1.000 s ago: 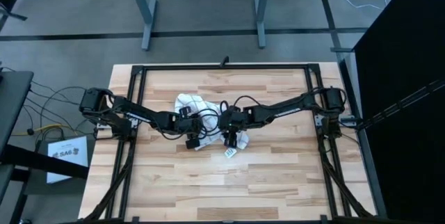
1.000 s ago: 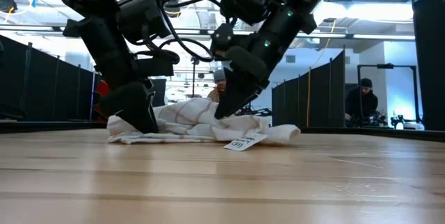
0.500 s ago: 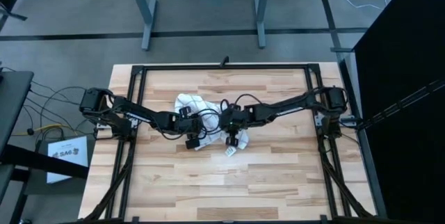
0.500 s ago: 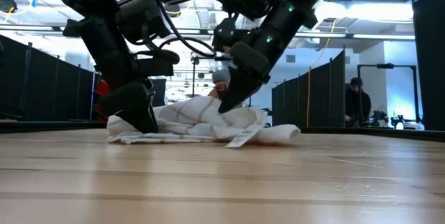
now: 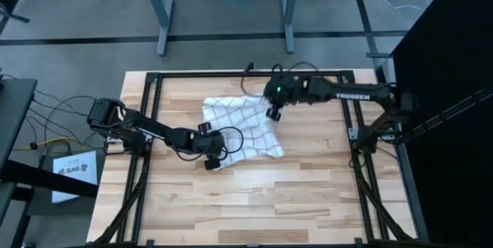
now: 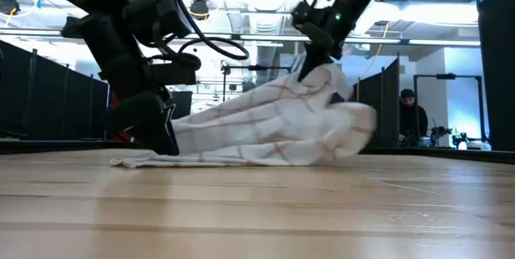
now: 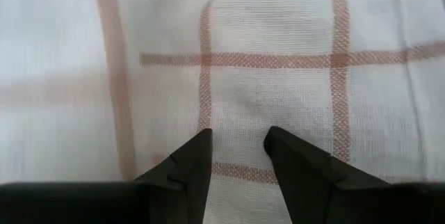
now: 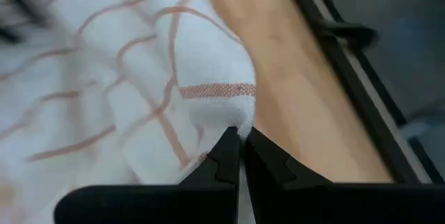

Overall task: Roll towel
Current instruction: Fold the white towel

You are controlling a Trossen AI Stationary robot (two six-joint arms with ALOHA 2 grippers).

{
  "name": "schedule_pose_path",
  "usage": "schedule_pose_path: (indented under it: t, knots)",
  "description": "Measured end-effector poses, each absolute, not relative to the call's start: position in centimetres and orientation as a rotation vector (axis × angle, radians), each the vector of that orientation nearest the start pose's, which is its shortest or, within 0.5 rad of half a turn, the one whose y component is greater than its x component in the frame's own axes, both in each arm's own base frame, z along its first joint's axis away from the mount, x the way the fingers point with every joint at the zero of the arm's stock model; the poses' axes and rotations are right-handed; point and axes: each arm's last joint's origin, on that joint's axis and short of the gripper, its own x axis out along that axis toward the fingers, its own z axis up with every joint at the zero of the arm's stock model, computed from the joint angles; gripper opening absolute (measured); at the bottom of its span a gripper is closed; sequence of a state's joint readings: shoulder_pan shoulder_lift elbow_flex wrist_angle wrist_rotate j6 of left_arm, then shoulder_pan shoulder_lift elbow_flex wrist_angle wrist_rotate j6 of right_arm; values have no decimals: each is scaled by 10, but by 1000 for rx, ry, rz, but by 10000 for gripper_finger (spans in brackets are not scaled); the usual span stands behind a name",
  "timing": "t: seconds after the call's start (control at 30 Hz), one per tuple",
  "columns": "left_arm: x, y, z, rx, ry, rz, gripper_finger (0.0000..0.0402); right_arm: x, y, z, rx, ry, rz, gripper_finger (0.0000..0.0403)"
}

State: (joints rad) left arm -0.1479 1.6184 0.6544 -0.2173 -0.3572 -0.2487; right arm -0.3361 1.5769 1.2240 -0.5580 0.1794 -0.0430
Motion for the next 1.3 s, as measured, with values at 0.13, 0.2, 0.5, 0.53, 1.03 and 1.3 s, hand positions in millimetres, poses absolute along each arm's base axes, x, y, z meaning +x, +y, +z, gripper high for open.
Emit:
schedule_pose_path:
  t: [0.13,0.2,0.5,0.53,1.03,1.3]
  knots:
    - [255,-37,112,68,1104,300,134,305,-147,247,106,978,-449,0]
    - [255,-41,112,62,1100,292,134,306,-161,234,124,1005,-461,0]
    - [248,-74,112,9,1089,201,134,301,-213,185,183,1080,-505,0]
    - [247,-78,112,0,1088,191,134,300,-216,182,196,1081,-499,0]
    - [247,-85,113,-10,1071,155,134,299,-177,228,155,998,-346,118]
    - [246,-81,125,85,1025,199,134,298,-90,244,15,1084,-77,144]
